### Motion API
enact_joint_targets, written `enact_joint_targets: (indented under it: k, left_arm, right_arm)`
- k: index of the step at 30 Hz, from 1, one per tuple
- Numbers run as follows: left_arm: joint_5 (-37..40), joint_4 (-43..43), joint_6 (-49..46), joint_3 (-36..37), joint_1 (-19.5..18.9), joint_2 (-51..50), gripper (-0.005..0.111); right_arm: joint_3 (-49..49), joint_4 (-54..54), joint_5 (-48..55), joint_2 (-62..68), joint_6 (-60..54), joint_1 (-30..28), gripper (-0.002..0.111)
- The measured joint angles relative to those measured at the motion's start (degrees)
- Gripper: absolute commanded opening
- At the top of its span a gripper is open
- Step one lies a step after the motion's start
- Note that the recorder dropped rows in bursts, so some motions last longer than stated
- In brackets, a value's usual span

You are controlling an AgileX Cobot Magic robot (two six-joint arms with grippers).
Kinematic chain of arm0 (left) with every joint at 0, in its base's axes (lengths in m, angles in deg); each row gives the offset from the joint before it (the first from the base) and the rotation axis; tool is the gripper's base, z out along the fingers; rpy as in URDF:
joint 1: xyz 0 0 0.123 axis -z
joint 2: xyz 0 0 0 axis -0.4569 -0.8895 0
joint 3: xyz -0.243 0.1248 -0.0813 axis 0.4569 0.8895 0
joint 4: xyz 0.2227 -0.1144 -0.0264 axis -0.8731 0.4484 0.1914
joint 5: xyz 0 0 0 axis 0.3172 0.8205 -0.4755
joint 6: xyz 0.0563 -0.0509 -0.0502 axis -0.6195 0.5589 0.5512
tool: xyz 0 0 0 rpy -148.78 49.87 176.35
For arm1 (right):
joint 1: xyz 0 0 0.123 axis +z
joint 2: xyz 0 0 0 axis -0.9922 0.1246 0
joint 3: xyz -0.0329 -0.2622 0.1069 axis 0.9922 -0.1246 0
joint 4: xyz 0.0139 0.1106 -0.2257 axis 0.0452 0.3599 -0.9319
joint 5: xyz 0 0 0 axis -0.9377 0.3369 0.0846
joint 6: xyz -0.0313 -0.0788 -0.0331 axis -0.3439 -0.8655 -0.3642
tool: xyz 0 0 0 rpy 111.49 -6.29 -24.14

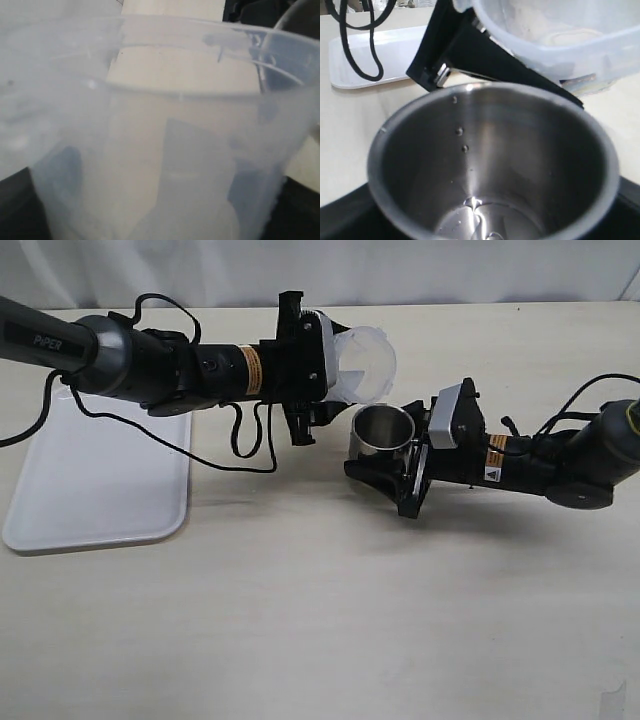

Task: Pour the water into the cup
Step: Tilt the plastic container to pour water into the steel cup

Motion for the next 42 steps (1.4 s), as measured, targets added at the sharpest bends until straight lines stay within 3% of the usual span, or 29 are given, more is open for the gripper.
enact_joint_targets:
  k: [19, 42]
  left_arm:
    - [0.1, 5.4, -15.4, 0.0, 0.0, 0.0, 0.000]
    - [-0.6, 6.1, -17.4, 0.0, 0.0, 0.0, 0.000]
  right_arm:
    - [0.1, -0.6, 0.0, -0.1, 0.6, 0.0, 0.004]
    - [4.8, -1.1, 0.0, 3.4, 0.7, 0.2, 0.004]
